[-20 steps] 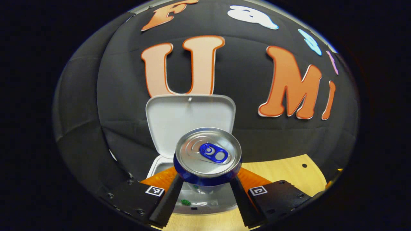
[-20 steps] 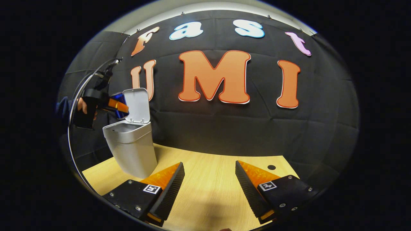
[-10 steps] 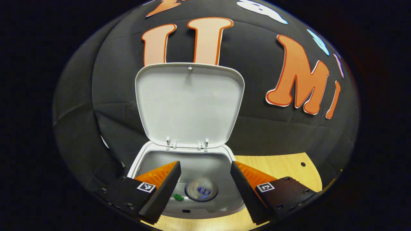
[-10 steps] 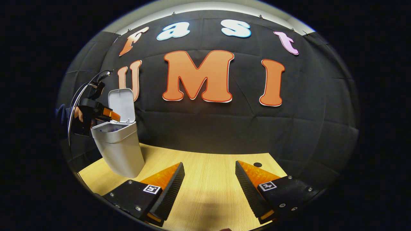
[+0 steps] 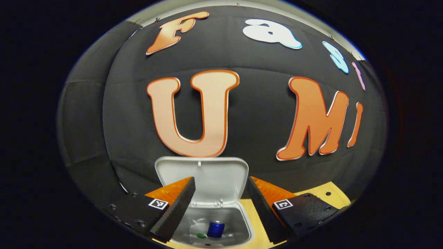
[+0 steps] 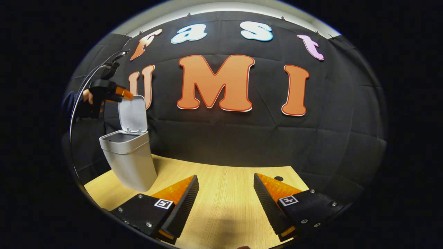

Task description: Press the lid of the desktop garbage bin to open it, pick up the crumpled paper on the desktop and throw it into the bin, then pick up the pop can on the desktop and drop it into the bin, and finally close the garbage bin lid.

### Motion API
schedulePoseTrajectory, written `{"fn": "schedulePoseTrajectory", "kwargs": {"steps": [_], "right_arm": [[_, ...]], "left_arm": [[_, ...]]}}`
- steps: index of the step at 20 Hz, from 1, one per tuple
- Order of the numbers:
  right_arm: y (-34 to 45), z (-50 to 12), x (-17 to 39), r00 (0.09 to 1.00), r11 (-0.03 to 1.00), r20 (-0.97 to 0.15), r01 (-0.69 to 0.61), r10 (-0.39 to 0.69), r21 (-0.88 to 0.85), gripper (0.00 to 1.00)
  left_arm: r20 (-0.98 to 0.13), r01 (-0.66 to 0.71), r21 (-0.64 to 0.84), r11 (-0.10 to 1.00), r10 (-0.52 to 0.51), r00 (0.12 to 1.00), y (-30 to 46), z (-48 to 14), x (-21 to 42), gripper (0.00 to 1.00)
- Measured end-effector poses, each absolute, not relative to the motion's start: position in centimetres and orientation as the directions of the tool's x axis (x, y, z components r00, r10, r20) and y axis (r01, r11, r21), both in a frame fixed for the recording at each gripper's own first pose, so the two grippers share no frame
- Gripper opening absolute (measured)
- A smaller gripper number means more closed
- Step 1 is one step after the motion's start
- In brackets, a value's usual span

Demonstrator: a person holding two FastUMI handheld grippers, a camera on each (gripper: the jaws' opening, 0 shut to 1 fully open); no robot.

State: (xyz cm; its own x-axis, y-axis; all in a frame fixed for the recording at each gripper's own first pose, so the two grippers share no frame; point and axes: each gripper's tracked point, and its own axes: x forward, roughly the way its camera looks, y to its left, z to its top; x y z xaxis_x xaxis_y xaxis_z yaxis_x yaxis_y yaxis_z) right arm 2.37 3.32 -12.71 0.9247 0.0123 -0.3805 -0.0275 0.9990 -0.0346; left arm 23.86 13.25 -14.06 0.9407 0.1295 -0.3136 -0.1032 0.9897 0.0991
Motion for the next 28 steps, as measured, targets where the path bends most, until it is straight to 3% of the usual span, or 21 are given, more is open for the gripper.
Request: {"fn": "schedulePoseTrajectory", "kwargs": {"steps": [5, 8, 10, 12, 17, 23, 28], "right_arm": [[2.5, -12.3, 1.6, 0.928, 0.999, -0.373, -0.001, -0.012, -0.034, 0.95], [1.2, -12.0, 1.1, 0.929, 0.998, -0.368, 0.031, -0.047, -0.050, 0.94], [0.4, -12.1, 0.8, 0.927, 0.997, -0.369, 0.053, -0.068, -0.050, 0.95], [-0.1, -12.3, 0.9, 0.924, 0.996, -0.372, 0.070, -0.085, -0.052, 0.95], [0.3, -13.6, 0.7, 0.914, 0.997, -0.399, 0.065, -0.077, -0.043, 0.95], [1.6, -14.0, 1.6, 0.915, 0.999, -0.402, 0.027, -0.041, -0.041, 0.95], [3.2, -14.5, 1.9, 0.913, 0.999, -0.408, -0.024, 0.006, -0.039, 0.95]], "left_arm": [[-0.269, -0.174, 0.058, 0.983, 0.184, 0.945, 15.8, -10.9, 28.9, 0.94], [-0.321, -0.171, 0.110, 0.979, 0.198, 0.926, 16.9, -13.0, 31.1, 0.94], [-0.421, -0.155, 0.133, 0.979, 0.198, 0.885, 16.9, -16.1, 30.6, 0.95], [-0.392, -0.157, 0.128, 0.979, 0.196, 0.899, 16.9, -15.1, 30.5, 0.98], [-0.444, -0.122, 0.108, 0.987, 0.158, 0.882, 15.3, -16.6, 23.7, 0.96], [-0.432, -0.081, 0.190, 0.978, 0.158, 0.888, 13.7, -25.0, 14.6, 0.94], [-0.490, -0.133, 0.104, 0.986, 0.167, 0.856, 13.8, -29.0, 11.4, 0.94]]}}
